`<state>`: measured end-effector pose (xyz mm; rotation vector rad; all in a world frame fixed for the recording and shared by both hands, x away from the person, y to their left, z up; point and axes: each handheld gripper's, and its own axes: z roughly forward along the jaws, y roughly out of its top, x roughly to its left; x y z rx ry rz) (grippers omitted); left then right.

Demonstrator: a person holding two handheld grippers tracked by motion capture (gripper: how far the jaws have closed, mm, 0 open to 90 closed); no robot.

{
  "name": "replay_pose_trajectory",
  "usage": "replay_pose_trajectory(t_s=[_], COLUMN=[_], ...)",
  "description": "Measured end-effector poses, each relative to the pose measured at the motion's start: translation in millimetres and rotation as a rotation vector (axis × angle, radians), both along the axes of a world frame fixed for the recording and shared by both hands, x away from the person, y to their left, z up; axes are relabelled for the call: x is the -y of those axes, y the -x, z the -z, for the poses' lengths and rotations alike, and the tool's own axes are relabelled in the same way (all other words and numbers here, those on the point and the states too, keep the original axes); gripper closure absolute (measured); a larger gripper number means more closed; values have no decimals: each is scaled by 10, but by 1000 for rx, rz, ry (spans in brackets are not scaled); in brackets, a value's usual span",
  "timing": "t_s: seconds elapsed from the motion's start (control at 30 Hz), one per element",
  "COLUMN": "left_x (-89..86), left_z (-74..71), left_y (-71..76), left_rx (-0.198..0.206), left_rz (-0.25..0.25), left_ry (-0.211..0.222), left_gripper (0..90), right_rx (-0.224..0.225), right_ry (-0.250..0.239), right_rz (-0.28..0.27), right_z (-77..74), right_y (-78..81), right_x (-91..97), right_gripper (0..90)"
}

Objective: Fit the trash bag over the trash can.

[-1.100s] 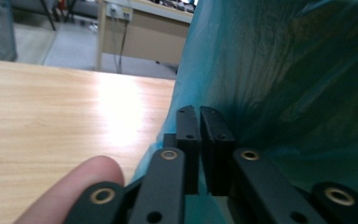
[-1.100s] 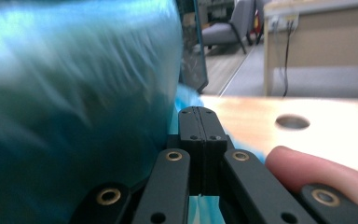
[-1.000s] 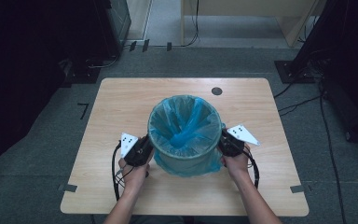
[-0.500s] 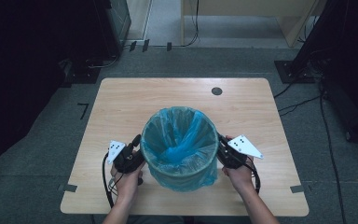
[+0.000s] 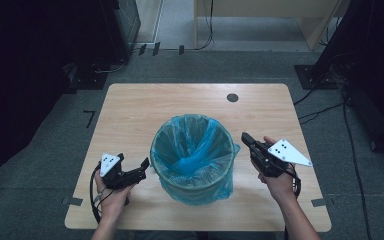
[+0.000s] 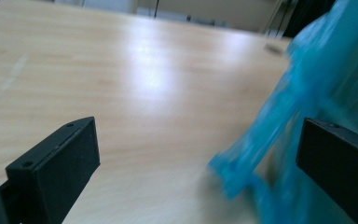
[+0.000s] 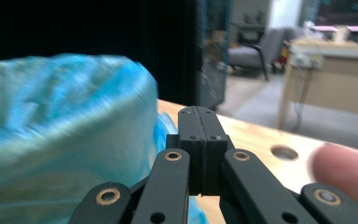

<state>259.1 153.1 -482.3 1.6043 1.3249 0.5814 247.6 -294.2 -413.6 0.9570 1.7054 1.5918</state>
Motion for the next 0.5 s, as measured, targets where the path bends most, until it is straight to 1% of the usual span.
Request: replay_pose_trajectory(t_s=[0.03,0.07,0.13,0.17,0.2,0.23,0.27,0.33,0.37,0.4,0.43,0.47,0.5], left_x=[-29,-54,-109,-138,-156,-185,-212,-265,-298,-323,-345,-373,-403], left_z=[16,27,53,68,77,94,110,144,178,207,227,250,269], left_y=[9,17,36,47,50,54,55,56,57,59,59,57,56], left_rx=[-22,-34,-59,-68,-75,-92,-107,-126,-133,-143,-151,-164,-171], left_rz=[-4,-3,-3,-5,-6,-16,-25,-41,-60,-72,-73,-77,-68], left_ry=[-24,-40,-81,-99,-108,-131,-140,-155,-179,-203,-219,-226,-225], left_gripper=[0,0,0,0,0,0,0,0,0,0,0,0,0], right_rx=[11,25,59,69,77,82,92,97,101,113,124,130,145], right_ry=[8,25,58,69,80,86,99,107,107,116,127,134,144], right_rz=[-30,-49,-68,-84,-95,-102,-107,-114,-124,-146,-157,-165,-180], right_z=[-38,-76,-135,-165,-199,-217,-248,-288,-310,-337,-362,-382,-411], right_y=[3,8,19,27,37,42,45,48,48,49,51,54,51], right_x=[13,18,16,12,3,-4,-11,-21,-27,-30,-36,-43,-49], right_gripper=[900,900,900,900,900,900,900,900,900,900,900,900,900])
